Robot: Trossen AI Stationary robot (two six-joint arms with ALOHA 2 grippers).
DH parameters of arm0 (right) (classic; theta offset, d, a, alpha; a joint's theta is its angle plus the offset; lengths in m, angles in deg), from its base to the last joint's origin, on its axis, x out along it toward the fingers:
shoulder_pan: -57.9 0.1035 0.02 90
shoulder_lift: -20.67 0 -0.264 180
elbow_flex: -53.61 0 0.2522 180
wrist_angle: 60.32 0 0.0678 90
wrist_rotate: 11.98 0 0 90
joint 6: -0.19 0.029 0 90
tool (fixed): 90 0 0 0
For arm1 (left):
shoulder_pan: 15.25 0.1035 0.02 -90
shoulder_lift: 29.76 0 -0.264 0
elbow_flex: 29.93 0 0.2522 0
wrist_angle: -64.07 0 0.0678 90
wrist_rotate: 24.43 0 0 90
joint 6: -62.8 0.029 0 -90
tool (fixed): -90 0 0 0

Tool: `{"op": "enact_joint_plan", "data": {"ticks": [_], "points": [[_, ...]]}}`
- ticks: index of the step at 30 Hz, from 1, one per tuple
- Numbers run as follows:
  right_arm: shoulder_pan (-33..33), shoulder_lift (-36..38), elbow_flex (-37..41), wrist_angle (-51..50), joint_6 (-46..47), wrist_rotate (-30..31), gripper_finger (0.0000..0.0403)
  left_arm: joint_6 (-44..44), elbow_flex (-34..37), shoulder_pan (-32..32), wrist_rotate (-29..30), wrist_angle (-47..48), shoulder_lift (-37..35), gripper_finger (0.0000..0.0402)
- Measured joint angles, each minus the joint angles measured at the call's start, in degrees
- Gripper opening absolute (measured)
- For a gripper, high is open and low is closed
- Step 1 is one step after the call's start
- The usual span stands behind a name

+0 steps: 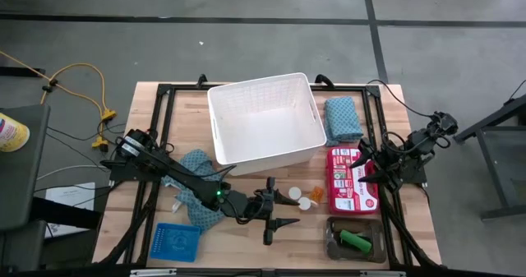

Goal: Pick & place medical supplies in basket/bin
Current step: Put the left orange pill bottle into the blue bin

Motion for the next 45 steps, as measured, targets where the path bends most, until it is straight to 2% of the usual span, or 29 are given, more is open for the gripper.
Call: {"op": "enact_joint_plan", "data": {"ticks": [6, 16, 33, 45], "points": [[0.0, 0.0, 0.0, 0.0, 0.0, 0.0, 0.0211, 0.0, 0.0, 0.0, 0.0, 0.4, 0.0, 0.0202], [0.0, 0.0, 0.0, 0.0, 0.0, 0.0, 0.0211, -2.5, 0.0, 0.0, 1.1, 6.2, 0.0, 0.0202], [0.0, 0.0, 0.0, 0.0, 0.0, 0.0, 0.0211, -3.0, 0.0, -3.4, 1.1, 15.0, 0.0, 0.0202], [0.0, 0.0, 0.0, 0.0, 0.0, 0.0, 0.0211, -4.8, -1.3, -1.7, 1.1, 21.1, 0.0, 0.0202]]}}
